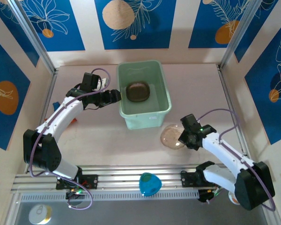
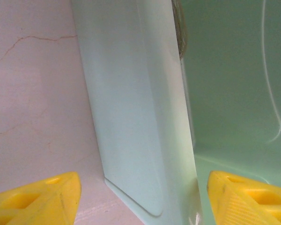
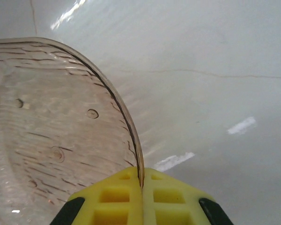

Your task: Place the plates into the plastic bin on the countertop

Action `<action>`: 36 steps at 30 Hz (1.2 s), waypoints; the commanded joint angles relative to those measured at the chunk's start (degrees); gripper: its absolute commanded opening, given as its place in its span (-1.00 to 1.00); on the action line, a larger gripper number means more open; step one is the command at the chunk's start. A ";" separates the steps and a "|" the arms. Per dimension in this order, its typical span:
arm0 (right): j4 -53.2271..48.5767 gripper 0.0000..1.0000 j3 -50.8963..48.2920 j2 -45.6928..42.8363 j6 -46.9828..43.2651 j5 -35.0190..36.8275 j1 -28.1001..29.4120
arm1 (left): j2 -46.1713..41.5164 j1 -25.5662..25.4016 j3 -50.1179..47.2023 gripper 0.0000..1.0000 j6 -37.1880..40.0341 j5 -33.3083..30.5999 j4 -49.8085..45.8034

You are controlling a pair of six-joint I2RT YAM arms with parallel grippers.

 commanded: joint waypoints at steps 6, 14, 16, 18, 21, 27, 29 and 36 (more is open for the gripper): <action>-11.62 -1.00 8.08 -5.36 2.90 4.18 -10.19 | -0.44 0.32 0.41 0.43 0.19 1.69 1.10; -14.95 -1.00 25.97 -4.75 0.34 5.69 -18.98 | 0.08 0.24 2.30 0.43 2.80 3.34 0.03; -14.70 -1.00 30.83 -3.62 1.09 6.12 -19.90 | 0.74 0.17 3.57 0.43 3.96 3.74 -1.39; -11.83 -1.00 34.96 -2.20 1.78 5.80 -19.75 | 1.68 0.21 4.45 0.43 4.65 4.13 -2.39; -5.01 -1.00 41.04 1.98 2.76 5.25 -16.11 | 2.68 0.22 4.21 0.43 4.28 5.25 -1.40; -2.22 -1.00 60.65 19.75 2.67 11.63 -0.69 | 1.19 0.41 5.78 0.43 4.66 3.38 1.53; -1.32 -1.00 65.64 25.52 3.94 11.79 2.92 | 0.40 1.06 6.98 0.43 5.29 2.27 1.54; -9.02 -1.00 79.07 41.21 19.27 14.43 9.59 | -1.26 3.84 8.61 0.43 5.98 1.88 -0.22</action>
